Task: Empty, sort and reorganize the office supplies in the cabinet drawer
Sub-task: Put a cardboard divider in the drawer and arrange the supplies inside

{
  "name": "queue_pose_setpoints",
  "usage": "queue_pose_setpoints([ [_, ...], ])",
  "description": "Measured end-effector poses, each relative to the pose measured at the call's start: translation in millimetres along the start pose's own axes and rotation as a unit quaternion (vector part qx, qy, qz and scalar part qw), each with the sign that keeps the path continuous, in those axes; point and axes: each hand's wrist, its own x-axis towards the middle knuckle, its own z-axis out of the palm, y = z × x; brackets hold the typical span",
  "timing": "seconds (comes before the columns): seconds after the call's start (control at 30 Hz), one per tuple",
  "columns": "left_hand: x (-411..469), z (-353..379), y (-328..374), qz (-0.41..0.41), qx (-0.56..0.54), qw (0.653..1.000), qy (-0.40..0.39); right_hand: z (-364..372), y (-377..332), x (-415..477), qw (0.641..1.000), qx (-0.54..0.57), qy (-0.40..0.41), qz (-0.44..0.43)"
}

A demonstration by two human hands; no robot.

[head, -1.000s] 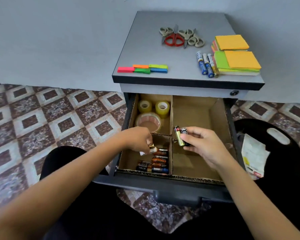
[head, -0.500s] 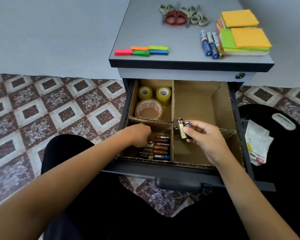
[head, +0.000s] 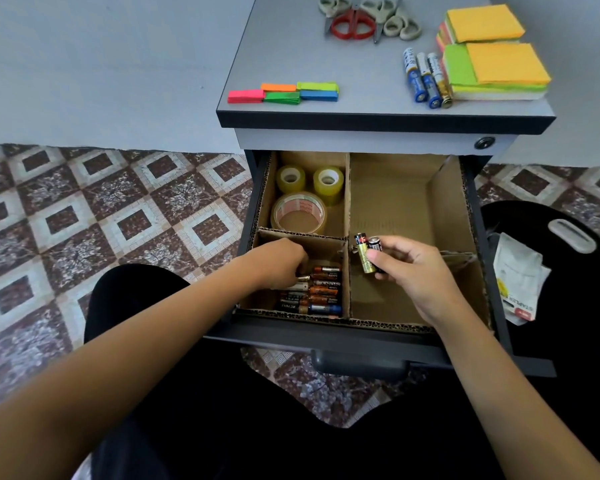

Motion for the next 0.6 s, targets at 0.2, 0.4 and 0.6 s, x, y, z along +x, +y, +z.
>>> queue_pose_setpoints([
  [0.2,-3,5,0,0.014,0.025,0.999,0.019,1,0,-1,1.000,-0.003,-0.003,-0.014],
  [0.4,-10,3,1,0.037,0.008,0.998,0.045,1,-3,-4,1.000,-0.009,-0.011,-0.027],
  [0.6,-53,-16,-10,0.076,-0.145,0.947,0.277,4,-12,-6,0.993,-0.067,-0.054,-0.076],
])
